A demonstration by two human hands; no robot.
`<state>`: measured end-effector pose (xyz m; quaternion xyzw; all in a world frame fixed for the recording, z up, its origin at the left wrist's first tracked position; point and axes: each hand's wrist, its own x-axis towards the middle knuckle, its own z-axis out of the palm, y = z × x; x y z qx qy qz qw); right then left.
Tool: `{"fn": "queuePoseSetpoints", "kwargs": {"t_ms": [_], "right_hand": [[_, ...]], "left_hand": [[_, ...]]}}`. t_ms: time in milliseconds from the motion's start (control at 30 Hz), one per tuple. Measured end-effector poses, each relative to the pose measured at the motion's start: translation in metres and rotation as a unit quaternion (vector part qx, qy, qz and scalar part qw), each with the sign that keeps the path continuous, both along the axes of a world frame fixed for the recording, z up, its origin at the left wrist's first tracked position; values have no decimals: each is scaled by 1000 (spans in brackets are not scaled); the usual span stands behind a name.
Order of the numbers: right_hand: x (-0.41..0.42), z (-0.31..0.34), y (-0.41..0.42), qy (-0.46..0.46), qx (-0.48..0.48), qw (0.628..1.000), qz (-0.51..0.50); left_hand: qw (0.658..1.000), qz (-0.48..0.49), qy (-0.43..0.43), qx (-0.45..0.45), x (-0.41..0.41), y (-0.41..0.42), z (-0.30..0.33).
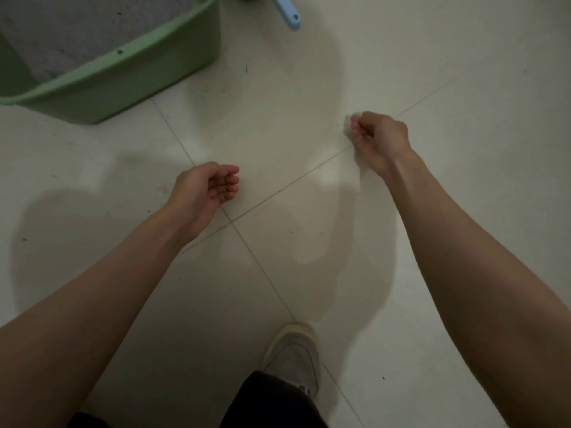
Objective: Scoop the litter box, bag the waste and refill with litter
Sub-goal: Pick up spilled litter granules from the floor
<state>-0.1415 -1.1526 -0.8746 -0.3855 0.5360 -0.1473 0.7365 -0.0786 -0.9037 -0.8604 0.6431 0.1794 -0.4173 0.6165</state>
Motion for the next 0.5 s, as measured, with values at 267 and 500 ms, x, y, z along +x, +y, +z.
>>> {"fn": "queuePoseSetpoints", "kwargs": {"t_ms": [267, 500], "right_hand": [[13, -21, -1, 282, -352, 838, 307], [18, -22, 8, 282, -402, 816, 306]], "left_hand": [[999, 16, -8, 29, 12, 3, -7], [997, 12, -31, 65, 19, 1, -10]]}}
